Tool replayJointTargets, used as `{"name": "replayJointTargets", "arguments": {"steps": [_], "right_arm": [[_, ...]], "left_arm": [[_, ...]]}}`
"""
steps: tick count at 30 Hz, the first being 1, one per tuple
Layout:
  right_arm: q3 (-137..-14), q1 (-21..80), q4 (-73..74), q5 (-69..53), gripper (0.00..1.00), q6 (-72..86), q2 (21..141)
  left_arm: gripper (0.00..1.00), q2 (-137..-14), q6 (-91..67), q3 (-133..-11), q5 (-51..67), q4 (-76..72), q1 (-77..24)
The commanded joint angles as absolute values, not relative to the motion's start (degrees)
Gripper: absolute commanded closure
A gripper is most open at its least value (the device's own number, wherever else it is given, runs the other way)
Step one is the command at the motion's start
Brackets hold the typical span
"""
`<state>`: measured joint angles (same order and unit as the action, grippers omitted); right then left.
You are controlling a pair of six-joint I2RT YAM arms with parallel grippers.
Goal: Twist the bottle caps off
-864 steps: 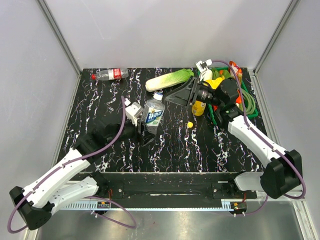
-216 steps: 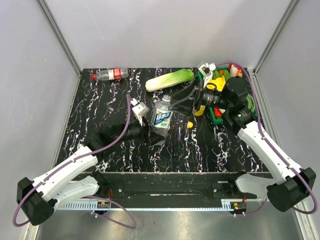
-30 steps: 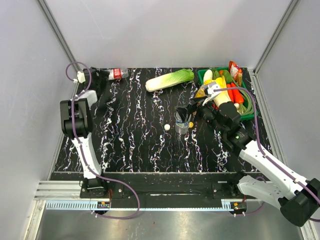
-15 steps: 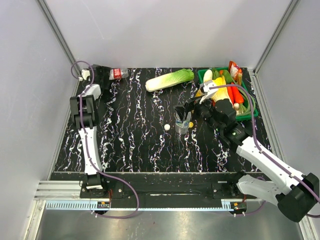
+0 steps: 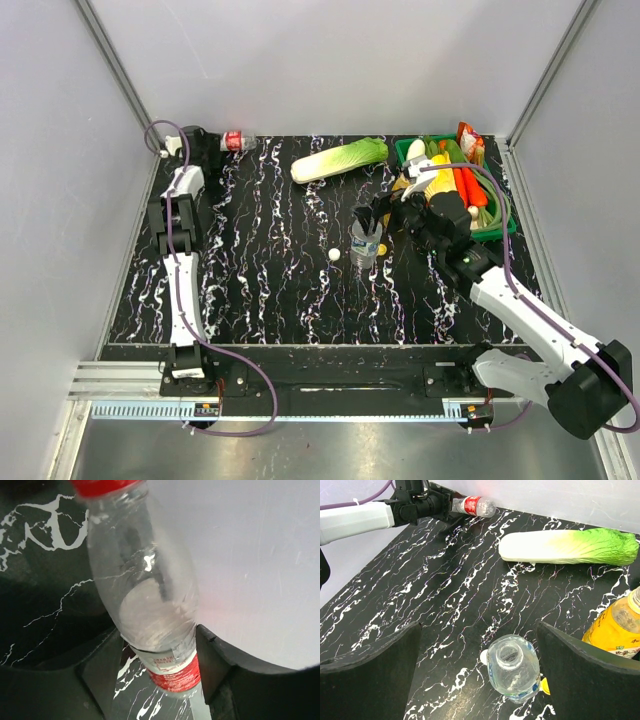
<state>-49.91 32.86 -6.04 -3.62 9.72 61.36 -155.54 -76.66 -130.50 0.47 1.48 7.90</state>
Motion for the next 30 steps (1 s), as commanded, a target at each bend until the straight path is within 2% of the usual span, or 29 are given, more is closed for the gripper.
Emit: {"name": "replayJointTargets", "arguments": {"steps": [1,4,11,15,24,26,30], "right_arm": [[-52.12,31.82,-7.29,-5.18,0.00,10.11,61.44],[-52.12,31.47,-7.29,-5.53,0.00,10.37,61.52],[-52.73,31.29,-6.95,-6.77,0.00,10.99,61.26],[-53.26,31.29,-6.68,-7.73,0.00,11.77,60.29],[-54.93,31.29,-4.66,-10.81,0.00,13.80,57.66],[-55.63,31.29,-4.22,-11.60,0.00,14.50,57.31],[-56.78,31.29,-3.69,-12.66,0.00,15.73,57.48]], "left_arm": [[0.44,-157.41,-75.59,-132.63,1.23,2.81,8.26],[0.51,-156.28,-73.49,-131.58,1.58,1.15,8.44],[0.52,-145.83,-68.13,-118.67,2.37,-9.74,8.44],[0.52,-137.04,-64.35,-105.85,4.65,-20.70,8.44],[0.55,-115.86,-56.70,-77.46,13.87,-34.09,8.44],[0.55,-111.47,-54.41,-72.71,12.32,-33.76,7.30],[0.55,-106.18,-57.82,-64.54,15.82,-38.83,5.19]]}}
